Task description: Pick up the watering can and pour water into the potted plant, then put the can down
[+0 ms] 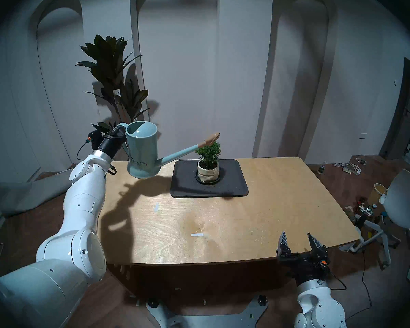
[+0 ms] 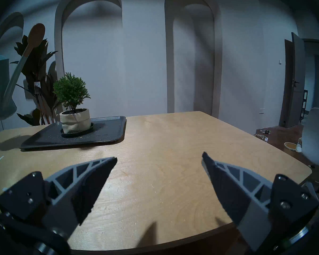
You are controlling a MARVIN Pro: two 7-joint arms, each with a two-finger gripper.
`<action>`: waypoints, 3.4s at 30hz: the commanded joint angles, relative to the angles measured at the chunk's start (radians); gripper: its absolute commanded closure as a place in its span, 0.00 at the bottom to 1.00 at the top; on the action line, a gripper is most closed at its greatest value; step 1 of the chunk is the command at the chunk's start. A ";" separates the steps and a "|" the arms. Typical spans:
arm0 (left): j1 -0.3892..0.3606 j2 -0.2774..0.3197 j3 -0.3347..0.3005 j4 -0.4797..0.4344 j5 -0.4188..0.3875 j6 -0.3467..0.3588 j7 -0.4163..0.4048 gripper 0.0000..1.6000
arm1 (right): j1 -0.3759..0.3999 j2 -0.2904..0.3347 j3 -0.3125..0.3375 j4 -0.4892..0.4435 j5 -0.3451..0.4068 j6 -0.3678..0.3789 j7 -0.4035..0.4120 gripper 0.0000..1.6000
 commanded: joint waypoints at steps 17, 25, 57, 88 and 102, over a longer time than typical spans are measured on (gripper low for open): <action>0.001 -0.011 -0.042 0.072 0.072 -0.120 0.185 1.00 | 0.004 -0.001 -0.002 -0.026 0.003 -0.003 0.000 0.00; -0.006 -0.011 -0.054 0.120 0.074 -0.131 0.196 1.00 | 0.005 -0.001 -0.002 -0.024 0.003 -0.004 0.000 0.00; 0.042 0.013 -0.088 0.148 0.073 -0.192 0.132 0.39 | 0.005 -0.001 -0.002 -0.025 0.003 -0.003 0.000 0.00; 0.174 0.176 0.011 0.073 0.209 -0.336 -0.092 0.19 | 0.005 -0.001 -0.002 -0.024 0.003 -0.004 0.000 0.00; 0.376 0.257 -0.029 -0.093 0.157 -0.169 -0.347 0.07 | 0.009 -0.001 -0.001 -0.018 0.002 -0.005 -0.001 0.00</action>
